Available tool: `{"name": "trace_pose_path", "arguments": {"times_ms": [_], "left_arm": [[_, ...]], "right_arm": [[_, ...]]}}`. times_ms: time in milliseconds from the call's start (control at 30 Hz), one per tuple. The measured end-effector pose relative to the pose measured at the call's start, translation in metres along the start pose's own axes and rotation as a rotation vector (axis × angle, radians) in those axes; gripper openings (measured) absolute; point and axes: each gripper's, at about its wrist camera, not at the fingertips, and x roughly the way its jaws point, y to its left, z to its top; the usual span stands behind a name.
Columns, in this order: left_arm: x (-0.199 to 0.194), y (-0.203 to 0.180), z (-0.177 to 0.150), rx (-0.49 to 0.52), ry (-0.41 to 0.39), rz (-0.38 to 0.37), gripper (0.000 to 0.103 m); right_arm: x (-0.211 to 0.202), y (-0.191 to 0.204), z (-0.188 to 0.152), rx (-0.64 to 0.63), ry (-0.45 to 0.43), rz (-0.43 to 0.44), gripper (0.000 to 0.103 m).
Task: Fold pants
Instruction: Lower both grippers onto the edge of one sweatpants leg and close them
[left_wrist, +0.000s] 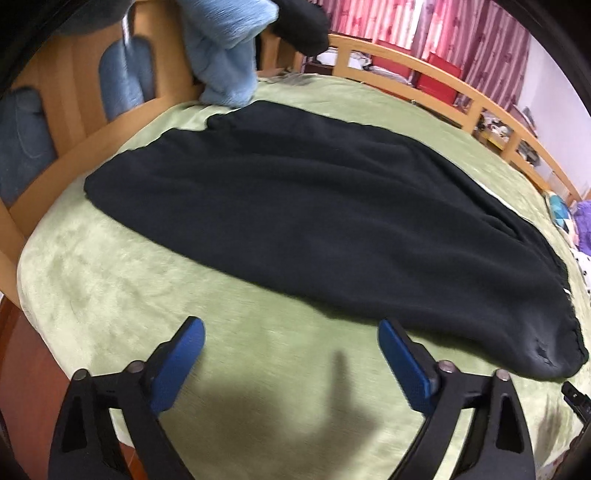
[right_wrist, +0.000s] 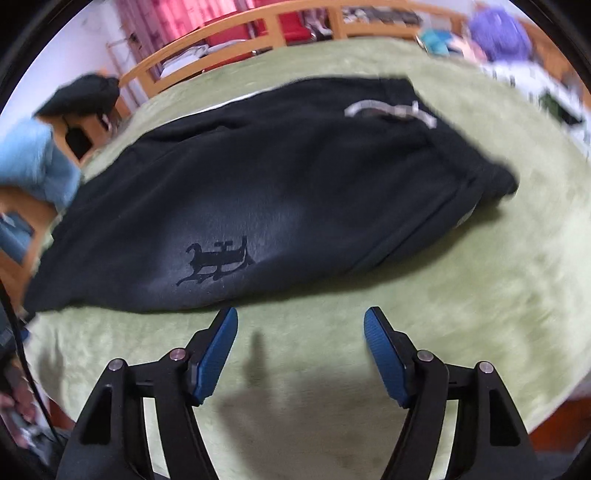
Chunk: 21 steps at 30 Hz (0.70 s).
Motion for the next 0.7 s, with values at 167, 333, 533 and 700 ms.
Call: {"name": "trace_pose_path", "arguments": {"times_ms": [167, 333, 533, 700], "left_arm": [[0.015, 0.023, 0.005, -0.092, 0.025, -0.074, 0.093], [0.031, 0.031, 0.017, -0.130, 0.039, -0.111, 0.084], [0.050, 0.052, 0.026, -0.213, 0.030, -0.119, 0.076], [0.069, 0.069, 0.032, -0.306, 0.025, -0.161, 0.075]], "right_arm": [[0.007, 0.009, -0.003, 0.009, -0.023, 0.072, 0.063], [0.025, 0.014, 0.000, 0.070, 0.002, 0.126, 0.063], [0.033, 0.003, 0.004, 0.095, -0.027, 0.124, 0.063], [0.041, -0.023, 0.010, 0.198, -0.032, 0.143, 0.063]]}}
